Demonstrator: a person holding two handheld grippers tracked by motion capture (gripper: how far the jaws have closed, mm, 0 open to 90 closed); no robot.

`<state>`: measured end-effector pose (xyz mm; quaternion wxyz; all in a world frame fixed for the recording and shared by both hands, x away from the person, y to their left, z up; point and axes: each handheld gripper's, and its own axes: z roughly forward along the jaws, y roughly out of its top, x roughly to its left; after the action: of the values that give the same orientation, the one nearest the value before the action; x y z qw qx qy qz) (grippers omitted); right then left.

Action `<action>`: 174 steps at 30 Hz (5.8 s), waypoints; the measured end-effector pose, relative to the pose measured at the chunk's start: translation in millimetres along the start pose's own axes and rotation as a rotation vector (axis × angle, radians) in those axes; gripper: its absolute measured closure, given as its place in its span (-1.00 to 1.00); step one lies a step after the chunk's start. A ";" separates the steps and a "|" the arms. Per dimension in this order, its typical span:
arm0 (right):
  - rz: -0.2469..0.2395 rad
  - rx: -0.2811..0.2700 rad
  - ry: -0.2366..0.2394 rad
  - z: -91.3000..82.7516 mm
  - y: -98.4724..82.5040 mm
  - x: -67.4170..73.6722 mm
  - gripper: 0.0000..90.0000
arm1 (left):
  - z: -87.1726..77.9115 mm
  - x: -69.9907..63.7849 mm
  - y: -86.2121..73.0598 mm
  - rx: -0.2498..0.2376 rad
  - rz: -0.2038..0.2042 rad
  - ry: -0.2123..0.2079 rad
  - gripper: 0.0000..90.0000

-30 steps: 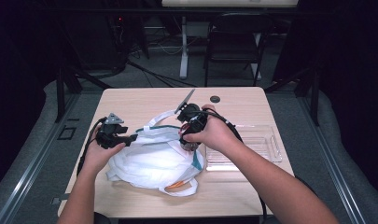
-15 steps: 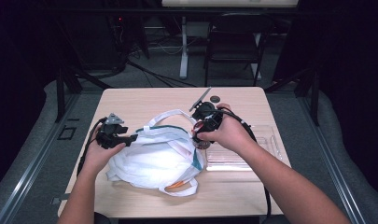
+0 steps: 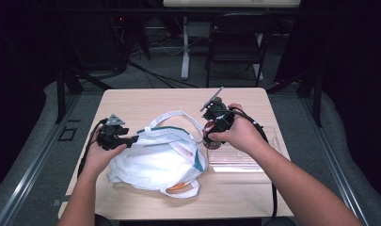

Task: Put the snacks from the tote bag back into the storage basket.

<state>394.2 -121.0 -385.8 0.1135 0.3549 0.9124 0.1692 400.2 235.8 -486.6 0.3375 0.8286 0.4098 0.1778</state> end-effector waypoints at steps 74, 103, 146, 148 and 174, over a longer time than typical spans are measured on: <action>-0.008 0.007 0.005 51.7 -27.9 -44.7 -0.45 | 1.2 0.4 -0.6 0.006 0.005 0.006 0.01; -0.018 0.022 0.007 76.4 -28.0 -55.3 -0.45 | 1.1 1.0 -0.8 0.007 0.006 0.004 0.01; -0.035 0.053 0.017 111.5 -30.4 -61.9 -0.45 | 1.1 1.0 -0.7 0.015 0.005 0.004 0.01; -0.041 0.061 0.016 113.0 -29.8 -62.4 -0.45 | 1.1 1.1 -0.8 0.015 0.005 0.005 0.01; -0.019 0.075 0.057 121.7 -30.6 -63.2 -0.45 | 1.3 0.9 -1.1 0.015 0.005 0.007 0.01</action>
<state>461.0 -157.7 -503.8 0.0756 0.3452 0.9243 0.1440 400.9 236.5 -488.3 0.3294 0.8314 0.4103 0.1784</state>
